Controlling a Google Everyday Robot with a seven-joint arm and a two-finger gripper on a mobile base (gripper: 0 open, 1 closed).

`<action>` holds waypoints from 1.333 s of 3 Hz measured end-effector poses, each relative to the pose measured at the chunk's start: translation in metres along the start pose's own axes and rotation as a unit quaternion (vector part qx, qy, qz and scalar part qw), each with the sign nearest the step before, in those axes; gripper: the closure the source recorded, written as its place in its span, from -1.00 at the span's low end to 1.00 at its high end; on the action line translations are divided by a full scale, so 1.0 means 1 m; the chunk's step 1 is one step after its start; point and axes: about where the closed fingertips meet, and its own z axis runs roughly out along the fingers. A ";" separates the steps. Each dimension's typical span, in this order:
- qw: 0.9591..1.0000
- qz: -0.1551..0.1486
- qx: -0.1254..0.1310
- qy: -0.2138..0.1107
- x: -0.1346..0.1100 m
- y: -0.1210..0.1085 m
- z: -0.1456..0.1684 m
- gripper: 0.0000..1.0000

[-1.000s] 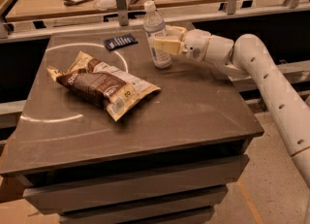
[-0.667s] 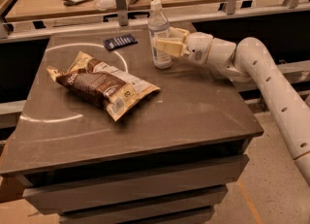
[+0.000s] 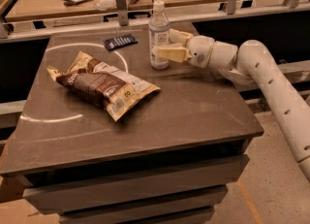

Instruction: Place blue plastic bottle upright

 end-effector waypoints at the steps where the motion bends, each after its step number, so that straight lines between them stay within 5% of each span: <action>1: 1.000 0.000 0.002 0.006 0.003 0.001 -0.008 -1.00; 3: 0.997 -0.014 0.060 0.056 0.010 -0.005 -0.052 -1.00; 4: 0.988 -0.025 0.130 0.075 0.000 -0.003 -0.093 -1.00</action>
Offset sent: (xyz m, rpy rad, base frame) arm -0.0133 -0.0351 -0.0136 -0.0689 0.0178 -0.0478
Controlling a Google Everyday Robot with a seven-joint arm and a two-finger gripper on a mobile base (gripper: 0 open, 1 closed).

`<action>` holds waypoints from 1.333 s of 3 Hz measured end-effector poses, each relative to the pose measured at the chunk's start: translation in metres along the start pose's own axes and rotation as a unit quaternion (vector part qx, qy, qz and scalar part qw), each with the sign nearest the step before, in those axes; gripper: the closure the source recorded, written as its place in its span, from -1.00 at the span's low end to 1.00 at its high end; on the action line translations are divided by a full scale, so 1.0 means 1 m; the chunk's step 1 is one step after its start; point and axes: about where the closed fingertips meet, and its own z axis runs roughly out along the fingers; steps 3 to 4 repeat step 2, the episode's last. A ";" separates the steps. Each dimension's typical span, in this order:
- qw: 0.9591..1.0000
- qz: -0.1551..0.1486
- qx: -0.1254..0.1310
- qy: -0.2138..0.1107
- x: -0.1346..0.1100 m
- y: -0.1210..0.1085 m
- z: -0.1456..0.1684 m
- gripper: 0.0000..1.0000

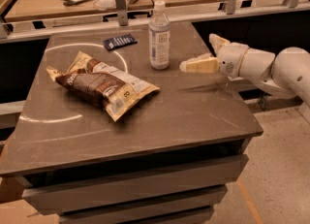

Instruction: Place blue plastic bottle upright

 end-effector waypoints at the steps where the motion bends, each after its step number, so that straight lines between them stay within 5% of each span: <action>1: 0.999 0.006 0.038 0.001 0.010 -0.013 -0.009 -1.00; 4: 1.000 0.004 0.025 0.000 0.007 -0.009 -0.003 -1.00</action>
Offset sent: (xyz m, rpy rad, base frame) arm 0.0061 -0.0146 -0.0085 0.0044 0.0046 -0.0746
